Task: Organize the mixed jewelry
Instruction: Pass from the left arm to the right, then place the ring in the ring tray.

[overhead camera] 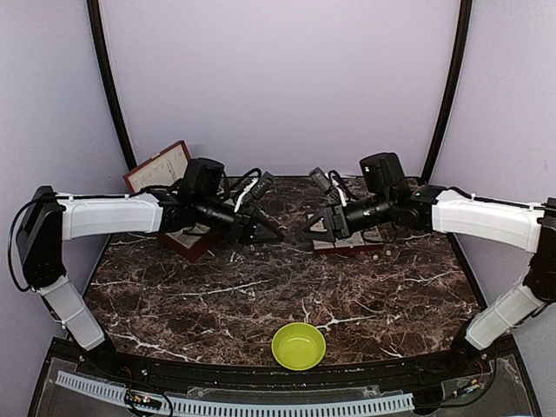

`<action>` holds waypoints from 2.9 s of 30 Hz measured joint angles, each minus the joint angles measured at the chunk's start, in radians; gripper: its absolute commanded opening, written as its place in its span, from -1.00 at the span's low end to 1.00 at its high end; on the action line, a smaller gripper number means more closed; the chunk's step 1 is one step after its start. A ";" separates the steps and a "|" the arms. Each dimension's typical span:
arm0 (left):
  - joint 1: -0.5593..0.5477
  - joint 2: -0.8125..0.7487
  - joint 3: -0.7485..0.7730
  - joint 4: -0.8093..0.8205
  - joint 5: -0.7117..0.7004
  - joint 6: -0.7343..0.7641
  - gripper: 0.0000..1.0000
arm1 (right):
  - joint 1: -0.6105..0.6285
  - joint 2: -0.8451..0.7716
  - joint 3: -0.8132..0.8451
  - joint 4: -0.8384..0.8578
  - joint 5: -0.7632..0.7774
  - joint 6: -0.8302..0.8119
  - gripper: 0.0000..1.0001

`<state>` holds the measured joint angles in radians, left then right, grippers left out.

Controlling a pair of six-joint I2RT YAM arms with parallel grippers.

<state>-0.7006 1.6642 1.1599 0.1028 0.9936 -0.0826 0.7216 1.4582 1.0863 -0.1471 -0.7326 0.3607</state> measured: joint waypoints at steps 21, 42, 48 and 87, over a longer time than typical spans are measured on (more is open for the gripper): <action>-0.003 0.013 -0.005 0.005 0.050 -0.007 -1.00 | 0.038 0.113 0.112 -0.008 -0.064 -0.035 -0.45; -0.010 0.013 -0.005 0.011 0.037 -0.007 -1.00 | 0.044 0.121 0.142 -0.046 -0.070 -0.066 -0.99; -0.011 0.013 -0.006 0.012 0.013 -0.003 -0.05 | 0.045 0.121 0.143 -0.049 -0.044 -0.068 -1.00; 0.116 -0.291 -0.075 -0.112 -0.430 0.102 0.43 | -0.148 0.433 0.224 -0.222 0.585 -0.551 -1.00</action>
<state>-0.5846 1.3727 1.0847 -0.0093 0.5636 0.0193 0.5735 1.8912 1.3102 -0.3691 -0.1474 -0.1905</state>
